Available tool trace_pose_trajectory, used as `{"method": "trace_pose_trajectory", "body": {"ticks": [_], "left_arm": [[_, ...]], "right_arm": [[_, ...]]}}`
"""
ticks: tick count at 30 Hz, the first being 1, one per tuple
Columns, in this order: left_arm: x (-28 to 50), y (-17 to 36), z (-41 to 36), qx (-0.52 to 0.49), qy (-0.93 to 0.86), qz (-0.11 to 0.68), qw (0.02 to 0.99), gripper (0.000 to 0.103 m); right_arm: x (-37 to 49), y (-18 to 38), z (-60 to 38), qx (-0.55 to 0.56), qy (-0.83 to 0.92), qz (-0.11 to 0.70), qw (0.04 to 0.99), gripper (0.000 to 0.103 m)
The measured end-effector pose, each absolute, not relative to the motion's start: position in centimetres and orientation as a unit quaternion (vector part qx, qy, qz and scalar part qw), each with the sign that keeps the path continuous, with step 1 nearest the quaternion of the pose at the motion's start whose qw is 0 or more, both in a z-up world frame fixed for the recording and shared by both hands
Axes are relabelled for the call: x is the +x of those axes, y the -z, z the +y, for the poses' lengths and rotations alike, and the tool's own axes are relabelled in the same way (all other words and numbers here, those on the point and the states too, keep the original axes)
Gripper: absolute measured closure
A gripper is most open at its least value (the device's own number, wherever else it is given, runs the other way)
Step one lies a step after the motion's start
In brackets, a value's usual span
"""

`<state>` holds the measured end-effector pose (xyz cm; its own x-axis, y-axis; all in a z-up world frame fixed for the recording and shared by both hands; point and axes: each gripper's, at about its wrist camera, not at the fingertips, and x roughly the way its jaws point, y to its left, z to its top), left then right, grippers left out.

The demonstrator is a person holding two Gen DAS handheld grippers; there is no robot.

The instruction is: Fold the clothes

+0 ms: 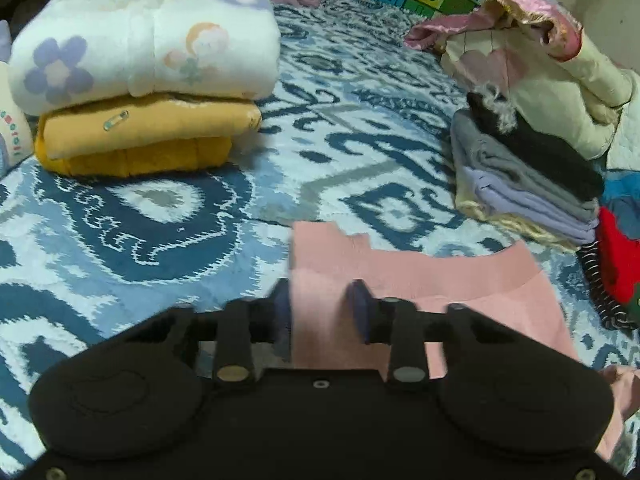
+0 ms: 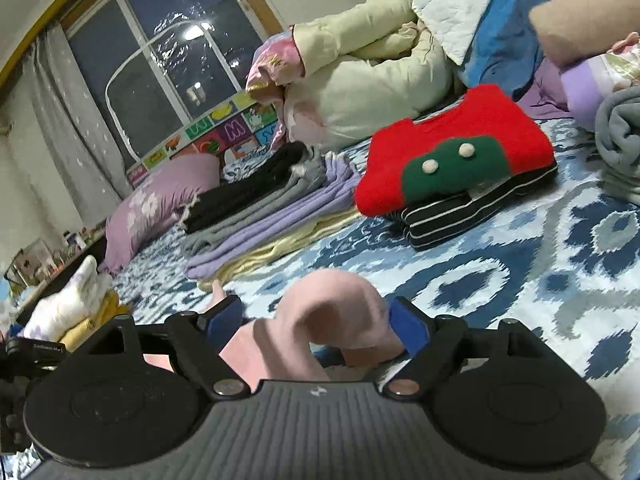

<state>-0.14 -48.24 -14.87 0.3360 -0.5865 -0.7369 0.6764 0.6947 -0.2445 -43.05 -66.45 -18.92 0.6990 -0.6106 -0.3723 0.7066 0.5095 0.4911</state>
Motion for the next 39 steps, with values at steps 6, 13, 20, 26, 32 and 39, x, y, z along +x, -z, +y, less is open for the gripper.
{"method": "trace_pose_trajectory", "body": {"ticks": [6,13,20,26,32,39], "left_arm": [[-0.7,14.0,-46.8,0.055,0.383,0.410,0.826,0.100],[-1.7,11.2,-44.7,0.061,0.384,0.379,0.840,0.101],[-1.4,8.6,-40.3,0.066,0.360,0.344,0.865,0.101],[-0.4,8.2,-35.8,0.066,0.327,0.336,0.881,0.101],[-0.2,8.8,-31.1,0.056,0.292,0.334,0.894,0.101],[0.4,11.1,-26.0,0.029,0.254,0.345,0.903,0.100]], "right_arm": [[-42.6,19.5,-66.5,0.327,0.381,0.085,0.861,0.021],[-42.9,19.7,-66.2,0.332,0.386,0.083,0.857,0.021],[-43.2,19.9,-66.7,0.340,0.389,0.077,0.853,0.021],[-43.3,20.1,-67.0,0.346,0.389,0.077,0.850,0.021],[-43.2,20.2,-67.0,0.346,0.391,0.080,0.849,0.020],[-43.1,20.4,-67.1,0.345,0.393,0.087,0.848,0.019]]}}
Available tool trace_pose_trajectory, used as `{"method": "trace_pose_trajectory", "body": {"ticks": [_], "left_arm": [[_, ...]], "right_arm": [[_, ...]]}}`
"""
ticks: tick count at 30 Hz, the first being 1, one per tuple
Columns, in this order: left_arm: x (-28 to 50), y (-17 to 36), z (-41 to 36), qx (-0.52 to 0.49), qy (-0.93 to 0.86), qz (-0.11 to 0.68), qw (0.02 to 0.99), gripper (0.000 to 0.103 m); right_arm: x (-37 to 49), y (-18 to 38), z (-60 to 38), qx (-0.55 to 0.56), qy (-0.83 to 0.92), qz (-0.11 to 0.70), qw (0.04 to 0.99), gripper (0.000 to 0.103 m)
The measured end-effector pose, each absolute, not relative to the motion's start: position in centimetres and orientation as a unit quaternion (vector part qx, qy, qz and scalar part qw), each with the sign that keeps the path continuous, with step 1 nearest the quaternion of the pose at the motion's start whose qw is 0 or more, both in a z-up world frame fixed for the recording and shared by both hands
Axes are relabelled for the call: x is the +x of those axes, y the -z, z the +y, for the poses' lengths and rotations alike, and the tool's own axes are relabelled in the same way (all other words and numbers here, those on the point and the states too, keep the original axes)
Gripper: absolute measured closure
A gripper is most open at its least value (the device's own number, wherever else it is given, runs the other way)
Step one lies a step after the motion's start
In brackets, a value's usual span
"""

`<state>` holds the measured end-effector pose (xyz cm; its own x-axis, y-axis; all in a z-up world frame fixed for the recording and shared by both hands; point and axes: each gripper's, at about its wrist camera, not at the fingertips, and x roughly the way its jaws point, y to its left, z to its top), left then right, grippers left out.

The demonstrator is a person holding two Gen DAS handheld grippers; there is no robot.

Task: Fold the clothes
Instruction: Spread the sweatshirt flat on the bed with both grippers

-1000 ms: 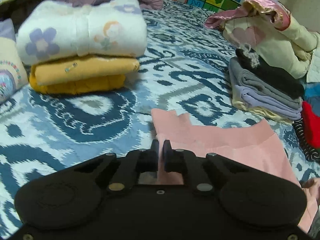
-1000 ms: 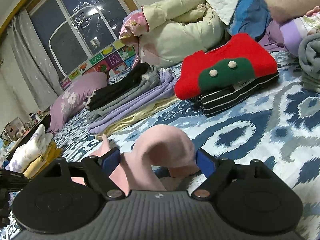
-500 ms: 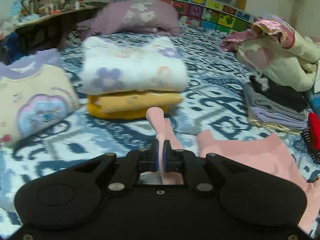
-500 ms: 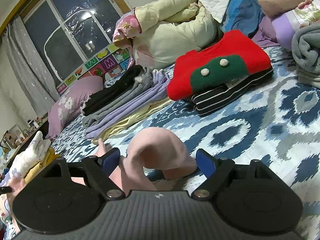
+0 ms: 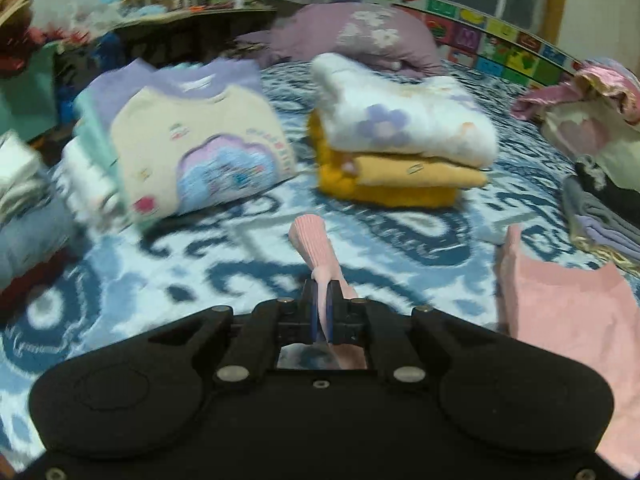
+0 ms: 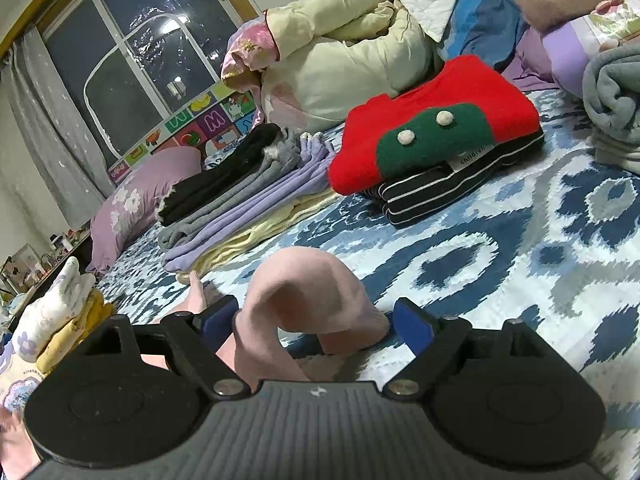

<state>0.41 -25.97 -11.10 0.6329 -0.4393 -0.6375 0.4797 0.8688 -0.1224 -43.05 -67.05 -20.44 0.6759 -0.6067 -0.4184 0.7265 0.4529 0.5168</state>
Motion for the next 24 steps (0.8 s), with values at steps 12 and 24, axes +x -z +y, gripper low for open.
{"method": "trace_pose_trajectory", "body": {"ticks": [12,24], "left_arm": [[2.2,17.5,-20.0,-0.107,0.206,0.417,0.879,0.088],[1.8,14.3,-20.2,-0.089,0.159,0.392,0.902,0.073]], "right_arm": [[-42.7,20.9,-67.2,0.343,0.397,0.097,0.846,0.017],[-44.4,19.9,-67.4,0.351,0.404,0.065,0.843,0.017]]}}
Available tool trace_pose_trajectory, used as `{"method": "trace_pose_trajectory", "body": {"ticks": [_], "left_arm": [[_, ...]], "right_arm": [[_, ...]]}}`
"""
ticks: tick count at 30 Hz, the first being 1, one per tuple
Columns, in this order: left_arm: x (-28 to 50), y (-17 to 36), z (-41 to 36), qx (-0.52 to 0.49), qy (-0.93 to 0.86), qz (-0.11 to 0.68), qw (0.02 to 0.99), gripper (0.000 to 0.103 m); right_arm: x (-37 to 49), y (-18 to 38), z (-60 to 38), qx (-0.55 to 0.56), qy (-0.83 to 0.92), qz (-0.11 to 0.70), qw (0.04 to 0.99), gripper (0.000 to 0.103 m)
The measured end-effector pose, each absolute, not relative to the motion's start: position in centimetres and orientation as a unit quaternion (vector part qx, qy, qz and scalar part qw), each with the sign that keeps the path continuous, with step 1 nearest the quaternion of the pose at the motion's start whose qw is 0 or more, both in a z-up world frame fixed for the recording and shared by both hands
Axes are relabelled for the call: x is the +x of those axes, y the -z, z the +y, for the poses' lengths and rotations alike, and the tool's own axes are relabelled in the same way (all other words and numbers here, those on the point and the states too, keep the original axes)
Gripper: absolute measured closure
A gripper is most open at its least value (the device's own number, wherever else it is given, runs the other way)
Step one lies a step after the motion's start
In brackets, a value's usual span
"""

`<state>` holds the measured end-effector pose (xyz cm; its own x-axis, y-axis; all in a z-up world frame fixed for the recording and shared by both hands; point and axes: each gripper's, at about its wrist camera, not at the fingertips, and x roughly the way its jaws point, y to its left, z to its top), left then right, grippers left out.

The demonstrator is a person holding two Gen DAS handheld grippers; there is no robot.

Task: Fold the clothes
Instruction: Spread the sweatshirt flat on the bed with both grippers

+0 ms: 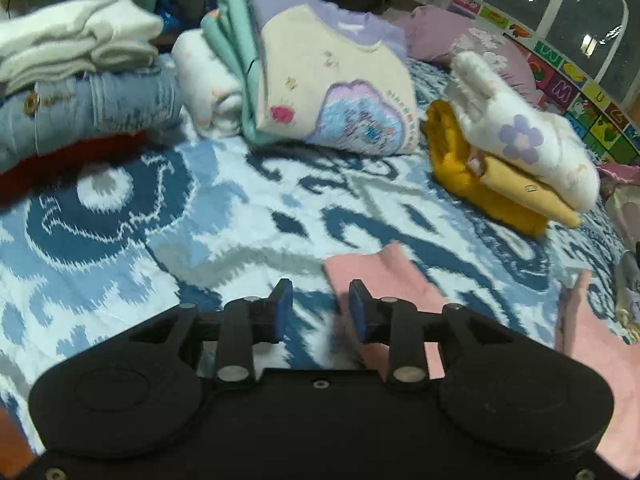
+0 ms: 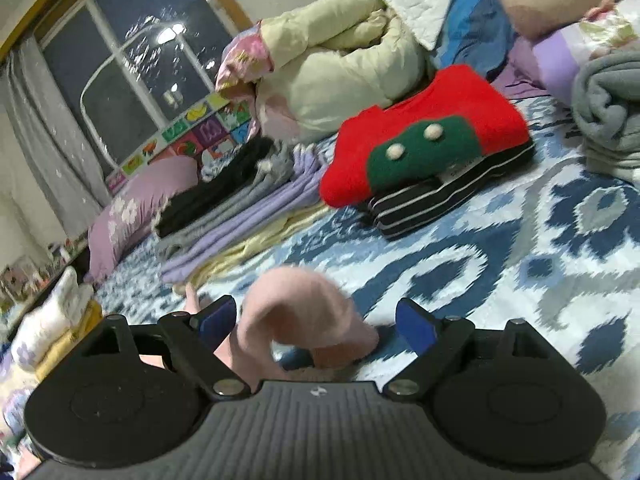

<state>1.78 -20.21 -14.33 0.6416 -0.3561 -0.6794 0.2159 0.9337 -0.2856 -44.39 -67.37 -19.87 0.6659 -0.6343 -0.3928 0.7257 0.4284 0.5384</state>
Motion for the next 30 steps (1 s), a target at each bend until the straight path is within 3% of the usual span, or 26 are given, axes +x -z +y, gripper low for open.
{"method": "trace_pose_trajectory", "body": {"ticks": [6,9,13,19,30], "left_arm": [[-2.0,12.5,-24.0,-0.082,0.229,0.403,0.883,0.060],[-5.4,12.6,-27.1,-0.052,0.285,0.412,0.864,0.059],[-10.1,13.2,-30.1,-0.037,0.346,0.423,0.836,0.057],[-15.5,14.8,-34.4,-0.020,0.426,0.417,0.803,0.057],[-16.9,17.7,-38.4,-0.049,0.489,0.405,0.771,0.057]], "right_arm": [[-47.7,19.7,-68.1,0.394,0.412,0.026,0.821,0.017],[-49.4,20.6,-68.4,0.442,0.403,0.006,0.801,0.017],[-50.8,23.1,-69.1,0.538,0.349,-0.023,0.767,0.030],[-50.0,24.5,-68.8,0.572,0.332,-0.033,0.749,0.045],[-43.1,23.1,-72.8,0.538,0.355,0.050,0.763,0.046]]}}
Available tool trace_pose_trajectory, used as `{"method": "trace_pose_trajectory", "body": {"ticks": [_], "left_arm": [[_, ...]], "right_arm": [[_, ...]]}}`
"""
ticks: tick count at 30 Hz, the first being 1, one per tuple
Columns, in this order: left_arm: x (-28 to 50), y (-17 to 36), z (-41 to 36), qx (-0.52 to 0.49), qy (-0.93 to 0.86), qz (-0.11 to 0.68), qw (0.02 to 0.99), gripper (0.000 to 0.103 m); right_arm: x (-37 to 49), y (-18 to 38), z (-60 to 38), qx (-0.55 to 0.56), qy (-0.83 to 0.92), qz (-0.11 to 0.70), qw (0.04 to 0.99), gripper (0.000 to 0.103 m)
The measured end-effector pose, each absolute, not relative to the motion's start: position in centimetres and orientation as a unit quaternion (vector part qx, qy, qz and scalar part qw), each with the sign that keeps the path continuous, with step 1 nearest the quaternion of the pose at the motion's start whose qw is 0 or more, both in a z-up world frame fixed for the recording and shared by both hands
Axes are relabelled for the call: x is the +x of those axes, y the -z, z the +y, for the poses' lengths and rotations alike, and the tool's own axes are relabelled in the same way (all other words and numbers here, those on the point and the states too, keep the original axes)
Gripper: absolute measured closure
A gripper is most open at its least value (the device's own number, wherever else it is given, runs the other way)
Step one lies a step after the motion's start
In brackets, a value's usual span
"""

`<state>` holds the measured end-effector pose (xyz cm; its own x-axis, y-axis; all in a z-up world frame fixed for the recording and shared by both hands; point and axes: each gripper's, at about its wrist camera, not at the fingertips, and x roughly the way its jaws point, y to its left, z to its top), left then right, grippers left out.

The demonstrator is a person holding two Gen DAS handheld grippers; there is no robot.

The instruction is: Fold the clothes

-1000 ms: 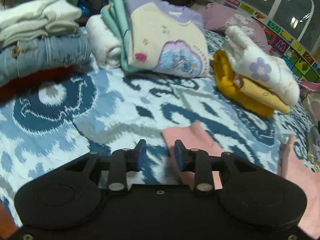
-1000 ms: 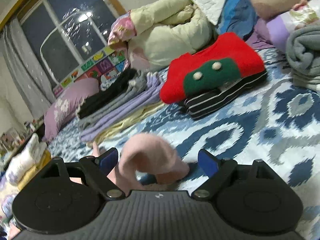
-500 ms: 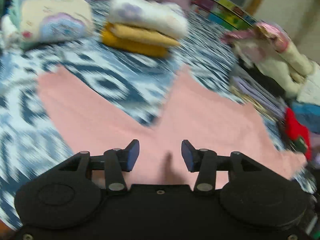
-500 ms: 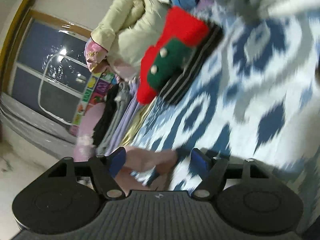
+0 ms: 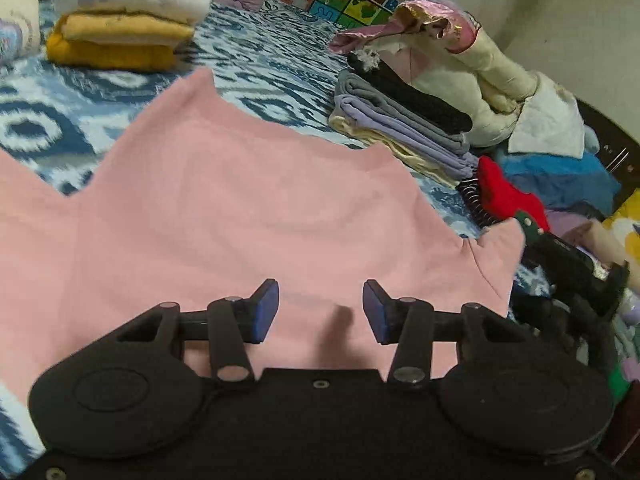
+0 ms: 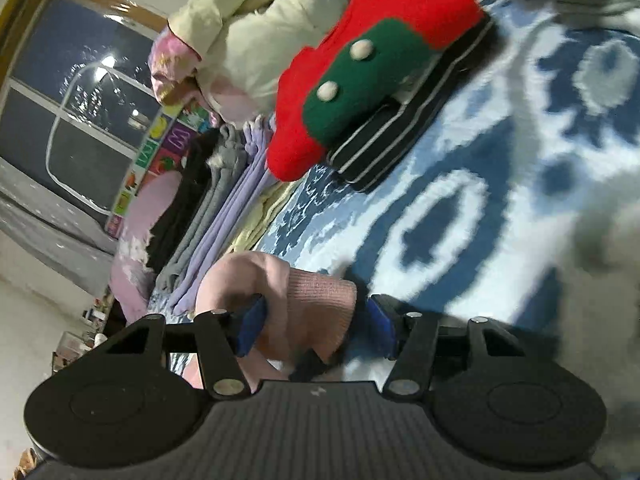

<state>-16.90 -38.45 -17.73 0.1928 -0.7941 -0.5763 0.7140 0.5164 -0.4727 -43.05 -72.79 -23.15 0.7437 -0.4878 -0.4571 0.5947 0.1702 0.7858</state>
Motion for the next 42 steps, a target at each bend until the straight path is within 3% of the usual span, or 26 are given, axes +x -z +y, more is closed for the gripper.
{"method": "trace_pose_trajectory", "body": {"ticks": [4,7,10,11,29,38,42], "left_arm": [[-16.4,18.6,-38.1,-0.059,0.500,0.407,0.762,0.057],[-15.6,18.5,-38.0,-0.072,0.504,0.406,0.759,0.057],[-14.7,18.6,-37.9,-0.087,0.502,0.411,0.756,0.057],[-14.4,18.7,-37.9,-0.091,0.501,0.414,0.754,0.057],[-14.0,17.5,-37.5,-0.134,0.527,0.418,0.727,0.057],[-14.2,17.8,-37.8,-0.130,0.530,0.423,0.724,0.057],[-14.0,18.1,-38.0,-0.134,0.530,0.429,0.719,0.057]], "right_arm": [[-41.2,23.2,-74.1,0.520,0.353,0.064,0.775,0.047],[-39.8,23.0,-74.6,0.490,0.361,0.092,0.788,0.061],[-39.5,22.2,-74.5,0.473,0.369,0.112,0.793,0.088],[-39.6,21.7,-74.3,0.461,0.374,0.118,0.796,0.091],[-47.3,6.3,-71.8,0.257,0.414,0.215,0.846,0.098],[-47.1,9.2,-75.7,0.311,0.461,0.226,0.800,0.099],[-47.6,11.6,-75.3,0.362,0.471,0.208,0.777,0.094]]}}
